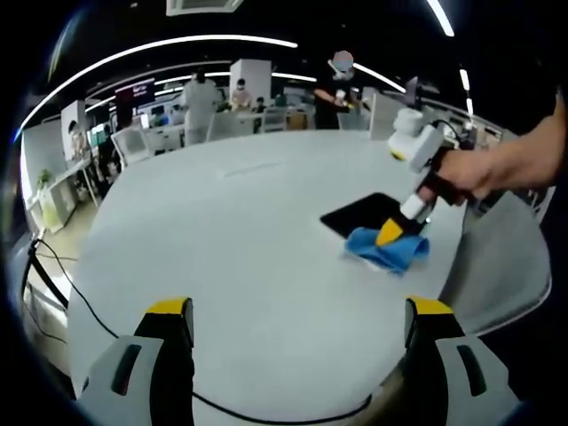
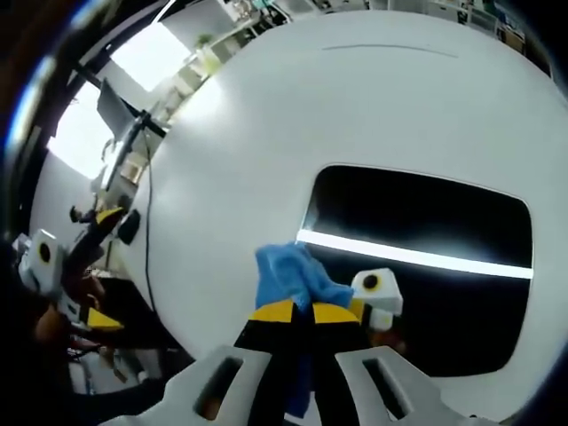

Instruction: Wipe the mirror surface with the cleaning cloth until all visible marks leave the cleaned area.

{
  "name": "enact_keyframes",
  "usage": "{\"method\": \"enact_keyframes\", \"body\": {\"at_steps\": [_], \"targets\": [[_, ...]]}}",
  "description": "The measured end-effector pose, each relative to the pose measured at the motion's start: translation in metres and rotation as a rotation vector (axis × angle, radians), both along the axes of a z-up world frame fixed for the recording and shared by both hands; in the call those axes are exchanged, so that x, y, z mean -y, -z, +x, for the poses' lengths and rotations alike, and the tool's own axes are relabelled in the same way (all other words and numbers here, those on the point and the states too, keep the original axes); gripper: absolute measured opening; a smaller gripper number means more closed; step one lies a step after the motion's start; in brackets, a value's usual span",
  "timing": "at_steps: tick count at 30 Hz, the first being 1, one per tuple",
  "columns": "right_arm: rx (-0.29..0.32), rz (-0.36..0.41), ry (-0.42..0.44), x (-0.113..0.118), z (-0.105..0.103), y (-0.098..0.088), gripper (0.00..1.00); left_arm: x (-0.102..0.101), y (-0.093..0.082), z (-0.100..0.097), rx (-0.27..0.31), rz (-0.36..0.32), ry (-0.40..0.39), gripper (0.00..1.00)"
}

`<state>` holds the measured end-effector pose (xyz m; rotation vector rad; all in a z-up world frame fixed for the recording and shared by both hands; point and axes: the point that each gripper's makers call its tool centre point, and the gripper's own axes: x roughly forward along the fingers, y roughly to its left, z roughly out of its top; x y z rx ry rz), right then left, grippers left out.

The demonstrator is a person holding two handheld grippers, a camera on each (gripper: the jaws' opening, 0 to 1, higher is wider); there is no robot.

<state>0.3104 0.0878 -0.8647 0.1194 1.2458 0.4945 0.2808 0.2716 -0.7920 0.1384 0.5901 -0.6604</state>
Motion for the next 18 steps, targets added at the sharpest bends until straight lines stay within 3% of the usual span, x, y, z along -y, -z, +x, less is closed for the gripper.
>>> {"method": "enact_keyframes", "body": {"at_steps": [18], "targets": [[0.014,-0.018,0.0,0.001,0.027,0.001,0.0,-0.005,0.006,-0.002,-0.017,0.006,-0.002,1.0]]}}
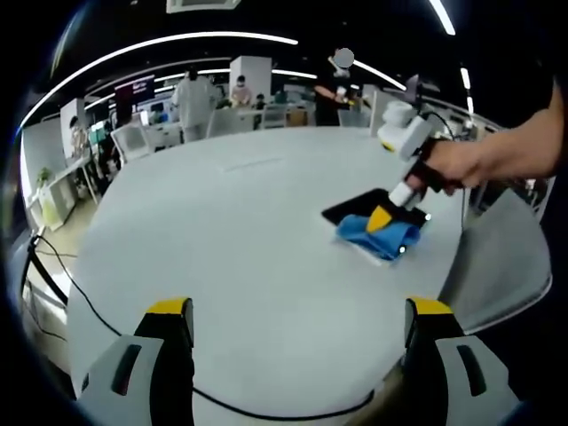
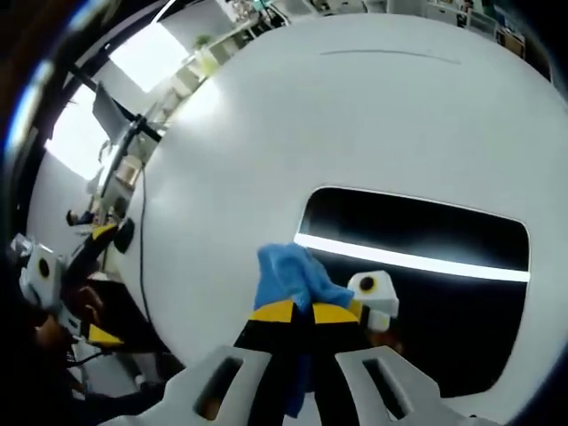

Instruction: Wipe the mirror surface with the cleaning cloth until all visible marks leave the cleaned area.

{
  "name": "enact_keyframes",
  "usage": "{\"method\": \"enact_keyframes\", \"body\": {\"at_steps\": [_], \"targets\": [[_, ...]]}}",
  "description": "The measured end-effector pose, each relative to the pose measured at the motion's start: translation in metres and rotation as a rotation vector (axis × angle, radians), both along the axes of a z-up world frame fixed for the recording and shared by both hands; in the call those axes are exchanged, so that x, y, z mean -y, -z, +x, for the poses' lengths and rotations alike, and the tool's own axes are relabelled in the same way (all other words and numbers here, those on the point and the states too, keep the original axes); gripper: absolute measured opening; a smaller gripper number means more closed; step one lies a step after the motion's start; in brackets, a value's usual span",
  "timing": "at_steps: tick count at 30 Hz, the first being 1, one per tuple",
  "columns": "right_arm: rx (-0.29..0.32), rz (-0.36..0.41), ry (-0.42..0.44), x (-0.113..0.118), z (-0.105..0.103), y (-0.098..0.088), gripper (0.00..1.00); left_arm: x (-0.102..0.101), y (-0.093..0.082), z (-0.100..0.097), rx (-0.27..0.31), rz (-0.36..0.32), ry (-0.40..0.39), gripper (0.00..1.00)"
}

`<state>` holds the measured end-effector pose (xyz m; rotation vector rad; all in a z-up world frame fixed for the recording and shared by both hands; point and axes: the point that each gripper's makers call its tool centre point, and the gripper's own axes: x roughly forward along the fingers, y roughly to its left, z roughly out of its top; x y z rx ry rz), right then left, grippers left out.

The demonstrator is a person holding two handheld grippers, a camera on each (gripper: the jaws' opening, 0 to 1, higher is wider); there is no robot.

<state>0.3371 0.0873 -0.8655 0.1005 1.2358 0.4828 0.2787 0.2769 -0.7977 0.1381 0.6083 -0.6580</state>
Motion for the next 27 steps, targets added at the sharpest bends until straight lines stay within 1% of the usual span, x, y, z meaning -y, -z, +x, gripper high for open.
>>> {"method": "enact_keyframes", "body": {"at_steps": [16,27], "targets": [[0.017,-0.022,-0.021,-0.002,0.03,0.001,0.0,-0.004,0.004,-0.002,-0.014,0.003,-0.007,1.0],[0.03,-0.045,-0.035,-0.004,0.057,0.003,0.0,-0.006,0.007,-0.001,-0.019,0.003,-0.01,1.0]]}}
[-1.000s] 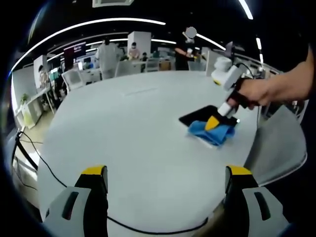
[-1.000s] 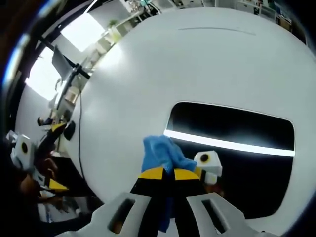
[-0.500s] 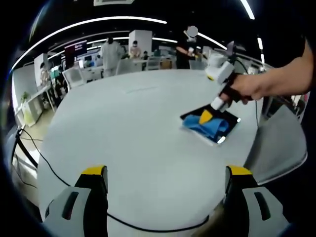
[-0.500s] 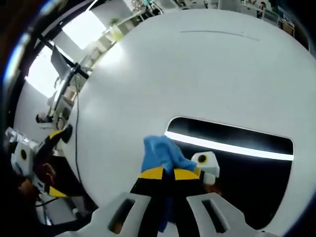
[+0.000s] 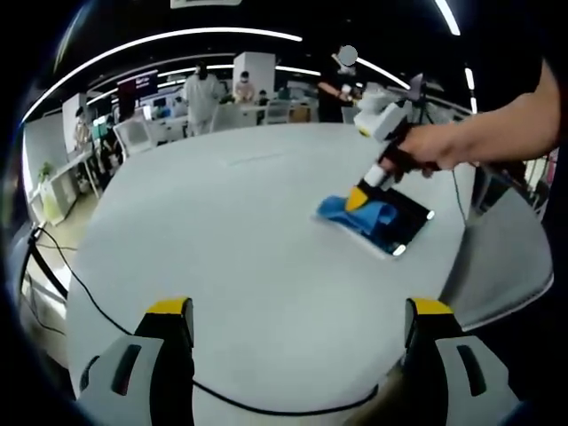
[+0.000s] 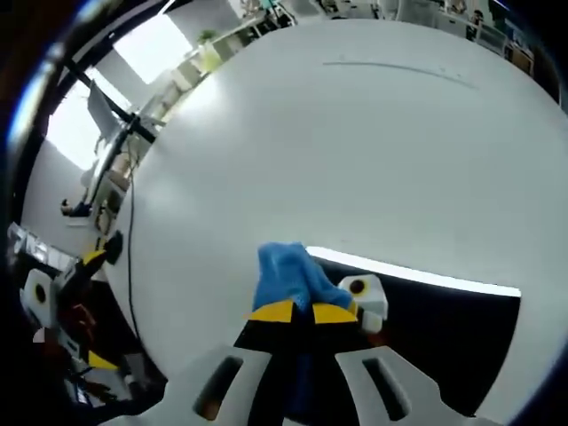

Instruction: Wipe the mirror surface with the cleaning cloth until all visible marks leave the cleaned area.

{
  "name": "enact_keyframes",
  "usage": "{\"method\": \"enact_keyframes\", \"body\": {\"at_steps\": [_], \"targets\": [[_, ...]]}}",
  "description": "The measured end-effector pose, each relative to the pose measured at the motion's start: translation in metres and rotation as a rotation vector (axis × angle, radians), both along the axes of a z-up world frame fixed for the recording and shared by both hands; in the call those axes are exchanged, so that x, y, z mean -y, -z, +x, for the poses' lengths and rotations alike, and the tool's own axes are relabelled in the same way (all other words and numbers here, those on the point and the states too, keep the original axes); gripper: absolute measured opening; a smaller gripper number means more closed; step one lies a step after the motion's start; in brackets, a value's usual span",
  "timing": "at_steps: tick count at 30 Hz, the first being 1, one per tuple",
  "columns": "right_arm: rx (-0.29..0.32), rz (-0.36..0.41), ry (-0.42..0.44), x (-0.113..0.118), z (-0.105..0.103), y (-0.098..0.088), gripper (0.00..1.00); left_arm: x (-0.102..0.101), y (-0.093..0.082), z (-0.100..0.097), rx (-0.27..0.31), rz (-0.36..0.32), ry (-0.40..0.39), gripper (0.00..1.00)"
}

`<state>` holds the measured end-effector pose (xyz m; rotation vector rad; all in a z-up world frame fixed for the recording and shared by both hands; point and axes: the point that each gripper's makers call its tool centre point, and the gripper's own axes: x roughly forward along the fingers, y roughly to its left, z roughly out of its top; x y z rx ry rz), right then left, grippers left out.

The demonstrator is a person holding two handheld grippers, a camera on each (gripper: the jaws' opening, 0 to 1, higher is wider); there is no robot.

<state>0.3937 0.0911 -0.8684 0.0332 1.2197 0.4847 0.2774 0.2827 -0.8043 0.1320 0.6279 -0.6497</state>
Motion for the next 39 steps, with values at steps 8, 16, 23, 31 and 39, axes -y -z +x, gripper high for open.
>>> {"method": "enact_keyframes", "body": {"at_steps": [8,16,23,31,39], "targets": [[0.005,0.003,0.012,0.002,0.016,-0.001,0.0,-0.003,0.002,-0.003,-0.008,0.001,-0.012,1.0],[0.005,0.014,0.028,0.002,0.029,0.0,0.0,-0.002,0.003,-0.002,-0.01,-0.002,-0.018,1.0],[0.016,0.007,0.0,0.001,0.028,-0.002,0.0,-0.001,0.001,0.0,-0.003,-0.008,-0.024,1.0],[0.018,0.007,-0.012,0.005,0.028,-0.002,0.0,0.0,0.0,-0.001,0.0,-0.007,-0.026,1.0],[0.02,-0.005,-0.006,0.019,0.028,-0.001,0.0,0.0,0.0,-0.003,0.002,-0.005,-0.026,1.0]]}}
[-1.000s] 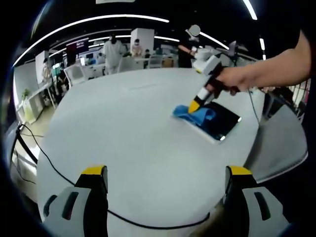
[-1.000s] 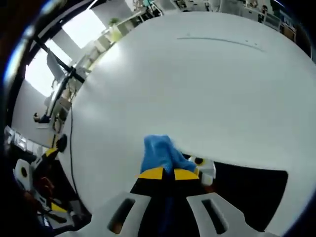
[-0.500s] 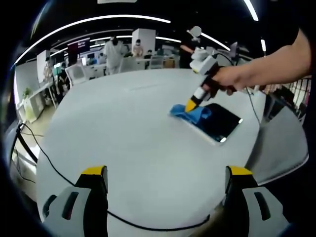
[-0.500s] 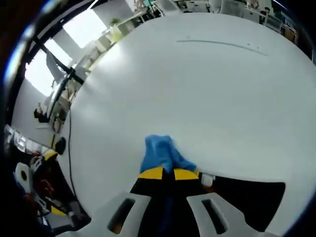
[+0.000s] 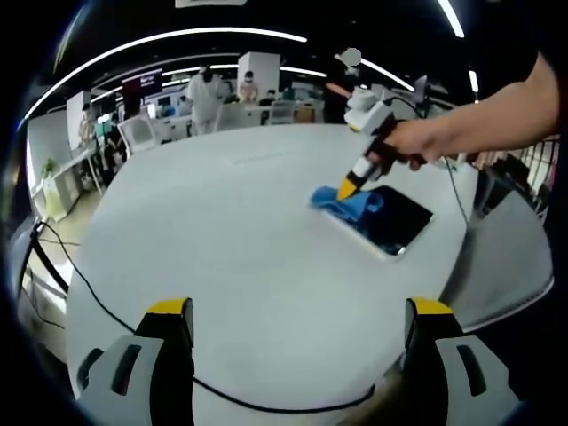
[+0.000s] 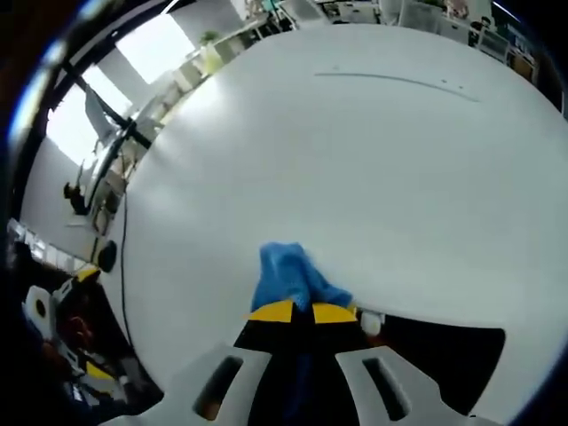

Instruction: Wipe the mirror surface with the cleaning cloth until all visible marks leave the cleaned area.

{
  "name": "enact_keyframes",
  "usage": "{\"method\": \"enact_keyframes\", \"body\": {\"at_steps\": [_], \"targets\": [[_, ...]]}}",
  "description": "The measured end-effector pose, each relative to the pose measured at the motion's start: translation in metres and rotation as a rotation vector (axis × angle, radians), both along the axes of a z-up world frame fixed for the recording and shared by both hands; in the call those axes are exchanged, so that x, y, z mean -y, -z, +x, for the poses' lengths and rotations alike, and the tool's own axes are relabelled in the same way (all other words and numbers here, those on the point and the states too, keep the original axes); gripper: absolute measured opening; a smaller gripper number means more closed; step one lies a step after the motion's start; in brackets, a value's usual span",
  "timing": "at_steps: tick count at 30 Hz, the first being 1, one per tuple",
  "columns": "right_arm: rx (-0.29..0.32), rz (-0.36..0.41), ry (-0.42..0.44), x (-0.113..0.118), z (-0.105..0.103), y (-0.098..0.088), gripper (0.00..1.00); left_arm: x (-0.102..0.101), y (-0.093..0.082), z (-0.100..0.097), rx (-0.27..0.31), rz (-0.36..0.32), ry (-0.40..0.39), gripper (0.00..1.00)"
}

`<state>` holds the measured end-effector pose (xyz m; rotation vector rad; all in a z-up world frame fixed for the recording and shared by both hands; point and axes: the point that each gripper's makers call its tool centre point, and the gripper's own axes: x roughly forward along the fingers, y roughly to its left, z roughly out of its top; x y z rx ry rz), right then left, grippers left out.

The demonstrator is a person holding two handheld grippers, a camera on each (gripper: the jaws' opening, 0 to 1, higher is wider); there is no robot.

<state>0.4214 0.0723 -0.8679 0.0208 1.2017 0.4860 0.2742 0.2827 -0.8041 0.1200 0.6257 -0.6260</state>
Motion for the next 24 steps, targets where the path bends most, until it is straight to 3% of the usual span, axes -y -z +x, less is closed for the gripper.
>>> {"method": "enact_keyframes", "body": {"at_steps": [17,24], "targets": [[0.002,-0.034,0.01,0.032,0.002,0.002,0.0,0.004,0.0,-0.002,0.003,0.001,0.002,1.0],[0.006,-0.043,0.014,0.036,0.001,0.001,0.0,0.01,-0.003,0.0,0.007,-0.002,0.014,1.0]]}}
